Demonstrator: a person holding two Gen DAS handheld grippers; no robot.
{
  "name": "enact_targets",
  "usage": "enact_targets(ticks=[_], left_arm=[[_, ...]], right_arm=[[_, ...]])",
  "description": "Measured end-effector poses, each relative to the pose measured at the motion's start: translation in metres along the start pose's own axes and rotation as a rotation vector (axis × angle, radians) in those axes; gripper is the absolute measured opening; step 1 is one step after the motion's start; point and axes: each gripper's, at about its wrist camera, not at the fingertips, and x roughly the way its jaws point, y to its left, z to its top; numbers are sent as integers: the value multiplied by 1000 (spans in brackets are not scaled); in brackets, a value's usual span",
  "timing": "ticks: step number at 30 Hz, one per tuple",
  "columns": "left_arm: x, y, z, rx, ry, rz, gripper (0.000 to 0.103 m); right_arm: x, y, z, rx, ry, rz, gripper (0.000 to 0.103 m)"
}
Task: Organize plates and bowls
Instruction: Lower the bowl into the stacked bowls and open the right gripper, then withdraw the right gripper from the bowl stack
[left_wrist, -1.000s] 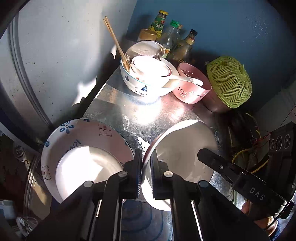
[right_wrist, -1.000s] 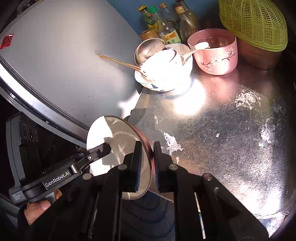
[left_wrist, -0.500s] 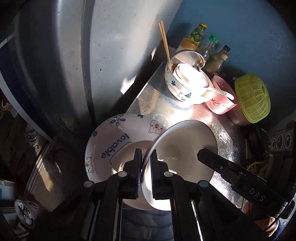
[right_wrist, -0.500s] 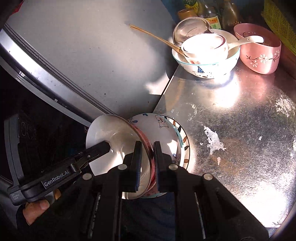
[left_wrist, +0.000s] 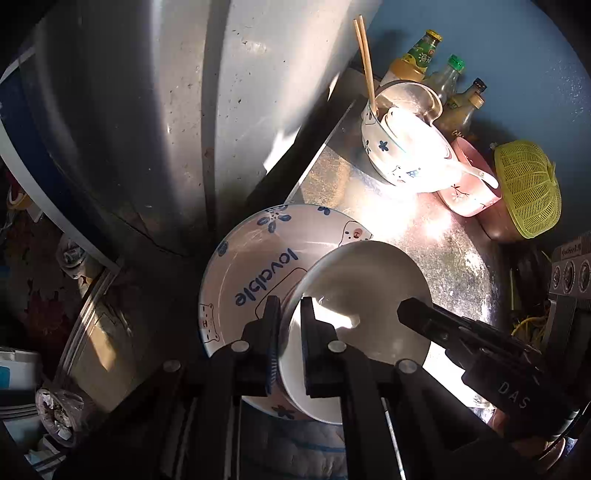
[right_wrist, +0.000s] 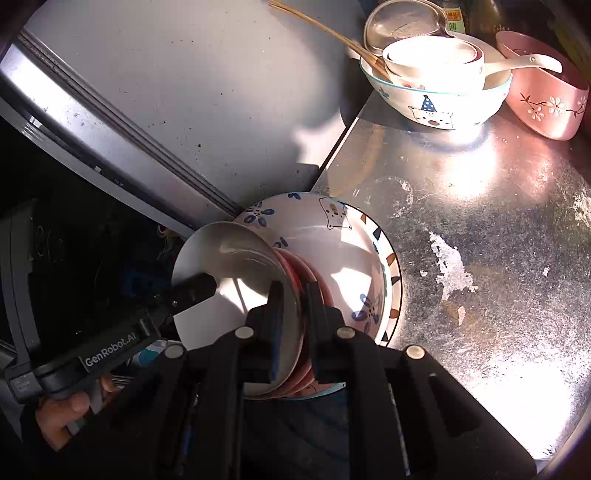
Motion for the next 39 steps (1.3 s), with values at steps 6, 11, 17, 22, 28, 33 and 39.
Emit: enact_targets(ticks=[6, 11, 17, 22, 28, 33, 39], left_arm=[[-1, -1, 3, 14, -11, -2, 13], [-5, -3, 4, 26, -30, 17, 42], [-9, -5, 4, 37, -41, 30, 56], [-12, -1, 4, 18, -46, 25, 68], [-16, 2, 0, -2, -56, 20, 92], [-21, 0, -3, 4, -77, 51, 102], [-22, 3, -6, -6, -71, 67, 102]], right_arm=[[2, 1, 1, 2, -5, -9, 14], [-6, 1, 0, 9, -21, -17, 14], [-13, -2, -1, 18, -23, -36, 15], [-26, -11, -6, 62, -74, -15, 82], [-40, -15, -6, 77, -111, -36, 100], [-48, -17, -7, 73, -124, -87, 103], [-55, -16, -12, 79, -142, -95, 103]])
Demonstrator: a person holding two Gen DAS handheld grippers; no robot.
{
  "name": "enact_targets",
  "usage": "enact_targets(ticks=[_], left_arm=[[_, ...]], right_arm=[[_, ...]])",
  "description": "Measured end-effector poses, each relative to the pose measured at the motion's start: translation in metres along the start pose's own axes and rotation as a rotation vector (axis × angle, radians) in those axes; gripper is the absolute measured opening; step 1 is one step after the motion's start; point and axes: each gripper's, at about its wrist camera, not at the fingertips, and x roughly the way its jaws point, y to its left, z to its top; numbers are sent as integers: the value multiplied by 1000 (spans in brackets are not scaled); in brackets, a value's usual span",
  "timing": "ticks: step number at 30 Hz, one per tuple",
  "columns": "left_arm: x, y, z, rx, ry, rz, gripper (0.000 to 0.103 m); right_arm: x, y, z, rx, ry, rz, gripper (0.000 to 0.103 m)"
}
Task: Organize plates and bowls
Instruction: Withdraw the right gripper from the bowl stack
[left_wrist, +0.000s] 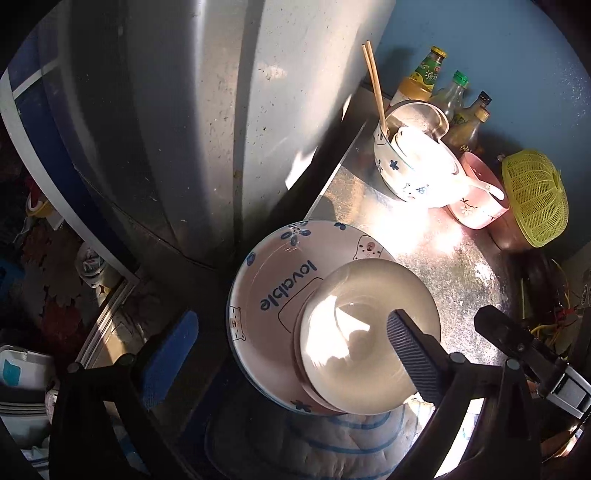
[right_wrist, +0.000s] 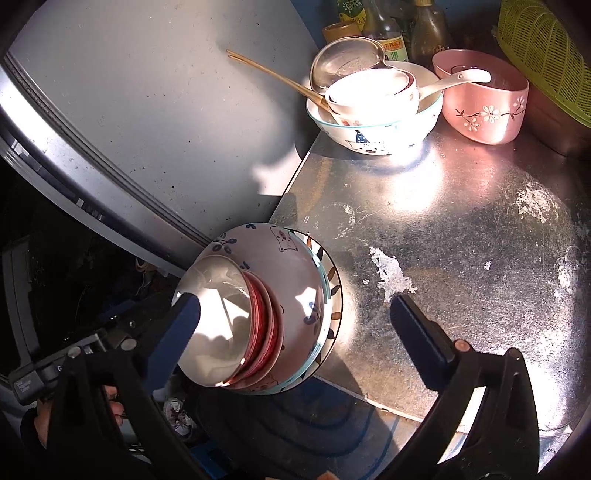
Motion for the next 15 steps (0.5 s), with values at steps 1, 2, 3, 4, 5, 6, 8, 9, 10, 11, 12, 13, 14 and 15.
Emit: enact_targets(ticks=[1, 2, 3, 4, 5, 6, 8, 9, 10, 11, 12, 13, 14, 15], left_arm=[[0, 1, -1, -4, 5, -7, 102], [0, 1, -2, -4, 8, -12, 102], [-2, 1, -3, -1, 5, -12, 102], [-4, 1, -5, 1, -3, -8, 102], [-5, 0, -6, 6, -10, -9, 102], [-7, -1, -6, 10, -17, -6, 102], [-12, -3, -8, 23, -30, -3, 102], [-14, -3, -8, 28, -34, -7, 102], [-15, -4, -9, 31, -35, -14, 102], [-16, -4, -10, 31, -37, -21, 102], [-17, -5, -10, 34, -38, -24, 102], [-18, -6, -11, 38, -38, -22, 102], [-19, -7, -12, 41, -39, -23, 102], [-20, -8, -14, 43, -41, -22, 102]], right_arm=[[-1, 1, -1, 0, -3, -2, 103], [-3, 1, -1, 0, -5, -4, 103], [-3, 1, -2, 1, -5, -5, 103], [-4, 1, -3, 2, -7, -6, 103], [-5, 2, -3, 2, -9, -10, 103], [-6, 2, -4, 3, -11, -15, 103], [-8, 3, -6, 3, -13, -16, 103], [-9, 5, -7, 3, -14, -16, 103], [-10, 5, -8, 3, -16, -16, 103], [-12, 6, -9, 2, -18, -17, 103], [-13, 7, -10, 1, -20, -17, 103], [-15, 8, -10, 1, -23, -16, 103], [-16, 8, -11, -1, -25, -17, 103], [-17, 9, -12, -1, -27, -18, 103]])
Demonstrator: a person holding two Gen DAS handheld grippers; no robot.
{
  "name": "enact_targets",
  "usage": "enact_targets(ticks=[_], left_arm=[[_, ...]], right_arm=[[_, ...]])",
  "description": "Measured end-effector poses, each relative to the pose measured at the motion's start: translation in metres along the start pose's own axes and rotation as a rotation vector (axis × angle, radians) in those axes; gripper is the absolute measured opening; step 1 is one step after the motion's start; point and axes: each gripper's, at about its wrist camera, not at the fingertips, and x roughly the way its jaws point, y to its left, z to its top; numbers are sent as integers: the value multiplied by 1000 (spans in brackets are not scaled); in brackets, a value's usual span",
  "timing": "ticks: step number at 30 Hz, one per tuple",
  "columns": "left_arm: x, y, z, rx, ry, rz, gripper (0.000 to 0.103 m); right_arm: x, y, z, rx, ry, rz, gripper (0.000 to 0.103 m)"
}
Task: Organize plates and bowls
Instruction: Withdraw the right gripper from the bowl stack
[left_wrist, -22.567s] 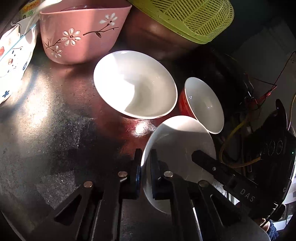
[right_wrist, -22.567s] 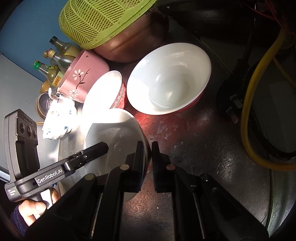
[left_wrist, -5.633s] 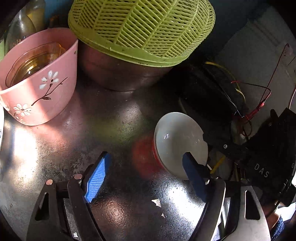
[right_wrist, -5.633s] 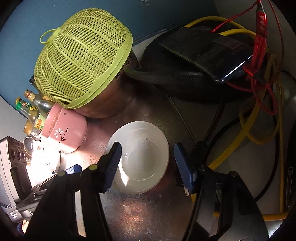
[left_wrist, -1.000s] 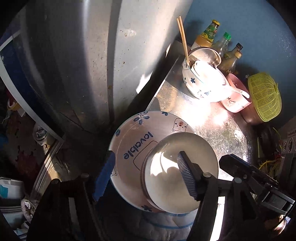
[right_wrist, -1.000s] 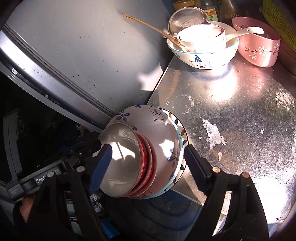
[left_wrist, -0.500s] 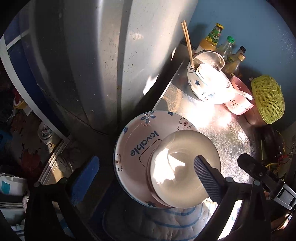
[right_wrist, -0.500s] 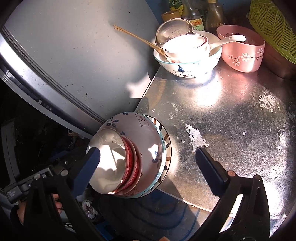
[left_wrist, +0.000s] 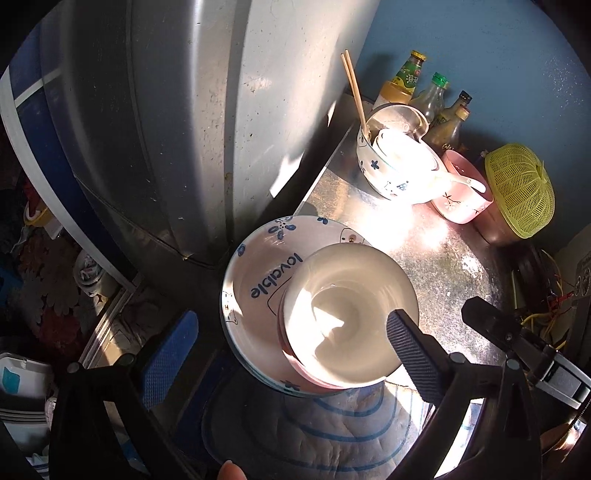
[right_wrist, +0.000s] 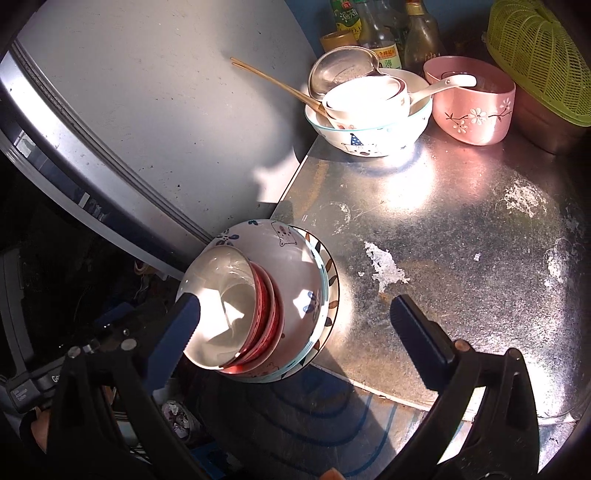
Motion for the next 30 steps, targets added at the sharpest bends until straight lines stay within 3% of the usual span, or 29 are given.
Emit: enact_targets(ticks=[11, 30], left_arm=[[-6, -5, -8, -18, 10, -10, 102], [-14, -17, -28, -3, 42, 68, 102]], right_arm=[[-15, 0, -8, 2, -22, -3, 103], [-30, -1, -20, 4, -45, -6, 103]])
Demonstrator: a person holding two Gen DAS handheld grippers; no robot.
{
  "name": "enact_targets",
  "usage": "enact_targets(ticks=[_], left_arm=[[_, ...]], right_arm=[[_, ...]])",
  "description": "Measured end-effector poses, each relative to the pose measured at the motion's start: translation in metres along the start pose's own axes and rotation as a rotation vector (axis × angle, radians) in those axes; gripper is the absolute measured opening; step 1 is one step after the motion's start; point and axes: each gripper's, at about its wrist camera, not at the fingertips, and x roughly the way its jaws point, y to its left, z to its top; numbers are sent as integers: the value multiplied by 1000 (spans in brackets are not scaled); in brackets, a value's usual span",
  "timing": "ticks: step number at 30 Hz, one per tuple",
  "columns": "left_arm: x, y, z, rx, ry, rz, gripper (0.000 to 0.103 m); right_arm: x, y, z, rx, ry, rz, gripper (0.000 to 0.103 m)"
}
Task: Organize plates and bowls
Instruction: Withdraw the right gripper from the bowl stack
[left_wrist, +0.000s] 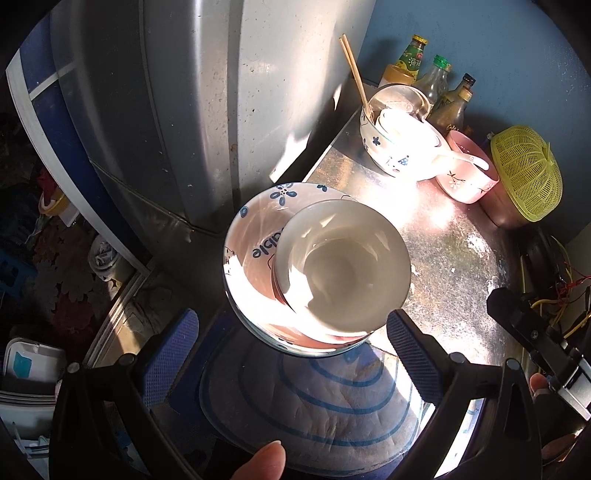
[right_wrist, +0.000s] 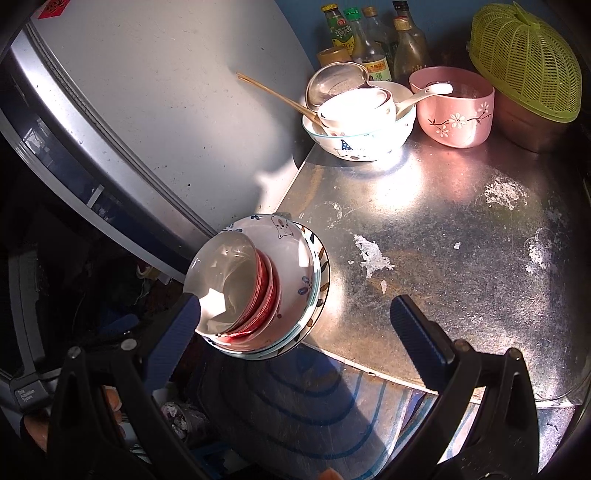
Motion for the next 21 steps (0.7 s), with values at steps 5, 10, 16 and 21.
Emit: enact_targets(ticks=[5, 10, 16, 21], left_arm=[[-1, -4, -5, 6, 5, -3, 102], [-2, -6, -8, 5, 13, -2, 102], [-2, -10, -6, 7, 15, -7, 102], [4, -13, -2, 23, 26, -18, 102]], right_arm=[[-1, 0, -2, 2, -2, 0, 103], [-4, -4, -10, 1, -2, -4, 103], [-9, -7, -12, 9, -4, -14, 103], [-13, -7, -12, 19, -19, -28, 103]])
